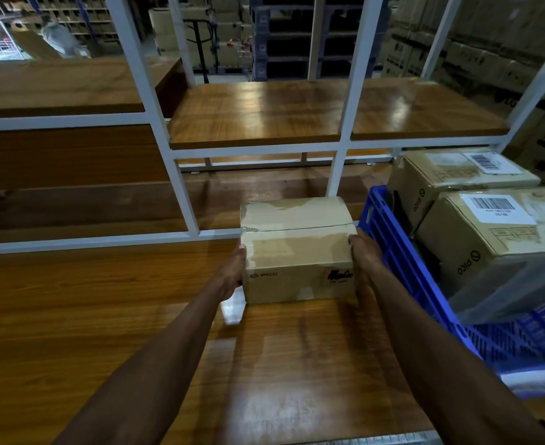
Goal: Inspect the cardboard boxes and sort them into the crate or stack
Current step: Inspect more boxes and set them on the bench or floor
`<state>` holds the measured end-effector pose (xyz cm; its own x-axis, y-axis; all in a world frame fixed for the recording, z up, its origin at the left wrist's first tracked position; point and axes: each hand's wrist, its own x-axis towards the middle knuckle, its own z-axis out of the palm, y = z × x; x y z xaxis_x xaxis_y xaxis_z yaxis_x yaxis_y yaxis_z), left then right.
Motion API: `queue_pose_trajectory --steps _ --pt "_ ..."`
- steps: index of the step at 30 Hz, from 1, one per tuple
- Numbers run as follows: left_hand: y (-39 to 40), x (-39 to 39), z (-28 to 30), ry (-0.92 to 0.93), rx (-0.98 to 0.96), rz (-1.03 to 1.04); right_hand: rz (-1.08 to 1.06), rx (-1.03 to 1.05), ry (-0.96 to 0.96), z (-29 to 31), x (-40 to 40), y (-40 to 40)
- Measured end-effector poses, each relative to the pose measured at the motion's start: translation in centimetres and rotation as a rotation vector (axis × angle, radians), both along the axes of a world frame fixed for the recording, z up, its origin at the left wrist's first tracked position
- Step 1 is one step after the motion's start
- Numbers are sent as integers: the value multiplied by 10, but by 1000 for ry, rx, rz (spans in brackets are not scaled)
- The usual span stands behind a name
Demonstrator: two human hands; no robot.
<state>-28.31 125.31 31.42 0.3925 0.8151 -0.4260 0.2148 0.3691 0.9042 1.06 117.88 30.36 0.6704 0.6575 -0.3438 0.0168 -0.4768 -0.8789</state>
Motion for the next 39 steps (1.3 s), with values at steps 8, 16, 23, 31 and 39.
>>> queue_pose_trajectory --steps 8,16,23,31,39 --pt "-11 2 9 11 17 -4 27 22 44 11 -4 -10" --pt "-14 -3 6 99 141 57 -9 104 14 10 -10 -27" --pt "-30 -29 -14 114 260 194 -142 256 19 20 -39 -74" --pt "-96 -63 -15 42 376 380 -366 345 19 20 -94 -154" --pt "-174 -78 -40 -152 235 107 -509 367 141 -9 -170 -254"
